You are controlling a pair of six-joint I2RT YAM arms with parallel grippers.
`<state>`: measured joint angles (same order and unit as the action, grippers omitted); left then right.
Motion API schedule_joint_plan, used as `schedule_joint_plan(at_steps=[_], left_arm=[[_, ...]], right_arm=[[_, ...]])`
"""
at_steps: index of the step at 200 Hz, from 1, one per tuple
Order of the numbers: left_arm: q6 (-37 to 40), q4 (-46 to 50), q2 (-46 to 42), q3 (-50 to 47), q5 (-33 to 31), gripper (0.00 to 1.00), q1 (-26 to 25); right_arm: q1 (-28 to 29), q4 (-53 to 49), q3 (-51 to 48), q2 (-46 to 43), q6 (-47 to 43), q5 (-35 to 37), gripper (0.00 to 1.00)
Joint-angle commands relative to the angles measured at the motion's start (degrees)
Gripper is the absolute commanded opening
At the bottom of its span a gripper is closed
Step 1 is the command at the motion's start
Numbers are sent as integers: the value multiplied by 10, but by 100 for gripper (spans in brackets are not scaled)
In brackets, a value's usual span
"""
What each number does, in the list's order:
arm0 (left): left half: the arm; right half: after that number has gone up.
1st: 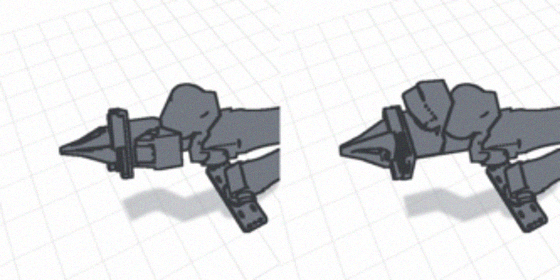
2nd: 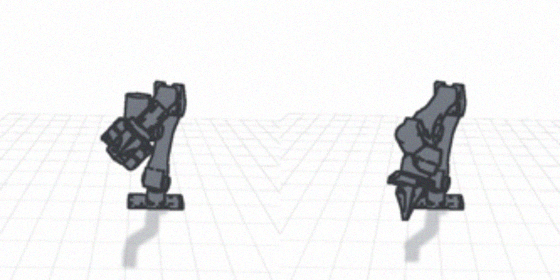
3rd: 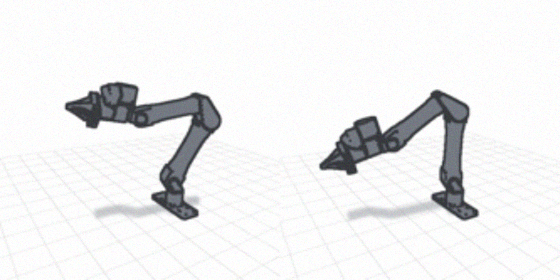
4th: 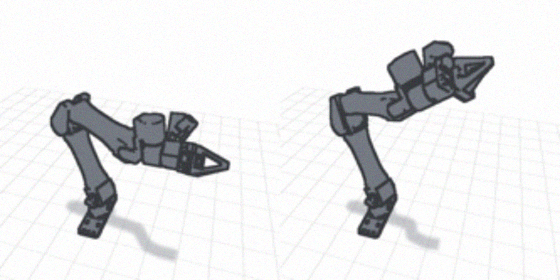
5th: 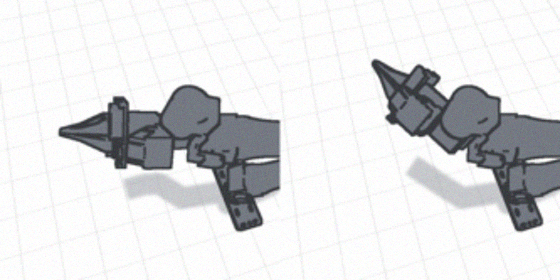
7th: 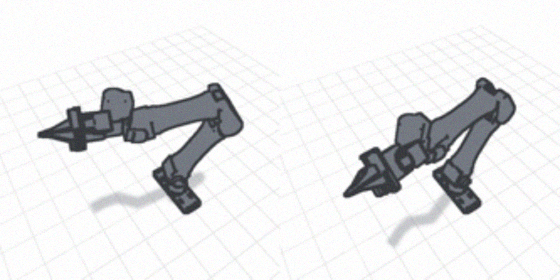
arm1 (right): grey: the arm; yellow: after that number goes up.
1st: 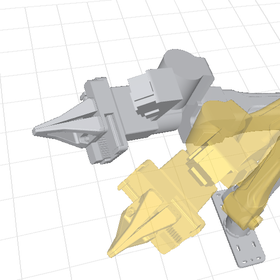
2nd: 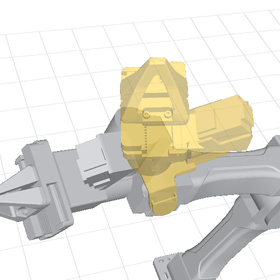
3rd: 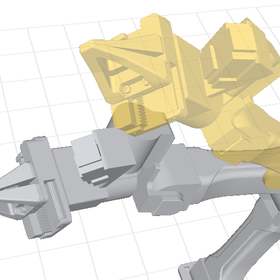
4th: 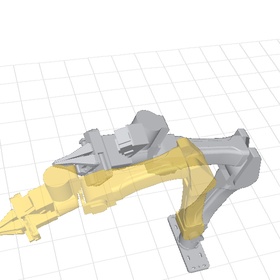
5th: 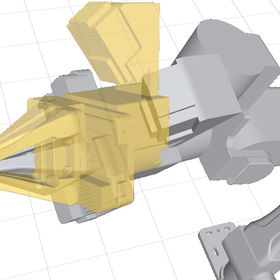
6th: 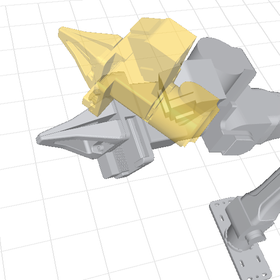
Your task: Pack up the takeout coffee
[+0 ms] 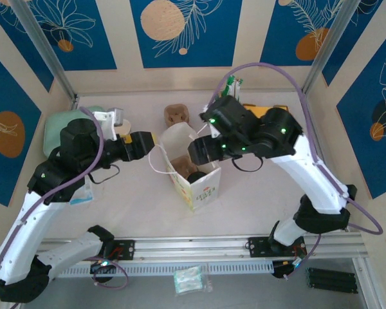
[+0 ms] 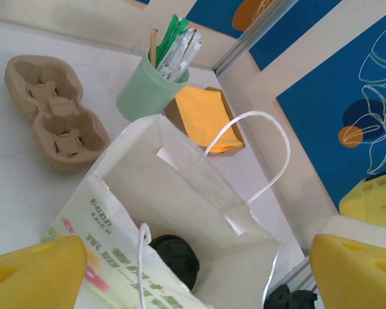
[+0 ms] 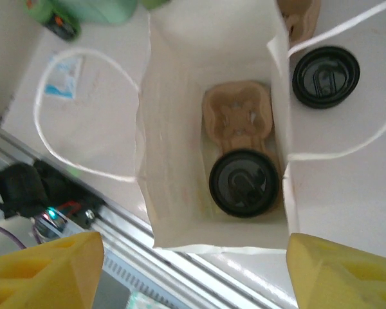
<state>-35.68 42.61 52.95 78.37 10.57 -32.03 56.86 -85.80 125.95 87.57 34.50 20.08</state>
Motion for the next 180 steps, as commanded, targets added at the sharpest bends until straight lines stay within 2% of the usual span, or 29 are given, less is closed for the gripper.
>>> schedule_joint_plan(at_steps=[1,16,74,147,180], left_arm=[[18,7,10,30,-8,94,-4],[22,5,20,45,-8,100,-4],[32,-20,84,100,12,99,-3],[57,-49,187,172,23,99,-3],[64,-48,236,208,28,99,-4]], right_arm=[[-32,75,-36,-51,-1,-31,76],[-68,125,-71,-82,0,-60,77],[-211,212,-141,-123,-8,-126,79],[-379,302,-218,-80,2,-222,77],[-424,311,-220,-24,0,-235,75]])
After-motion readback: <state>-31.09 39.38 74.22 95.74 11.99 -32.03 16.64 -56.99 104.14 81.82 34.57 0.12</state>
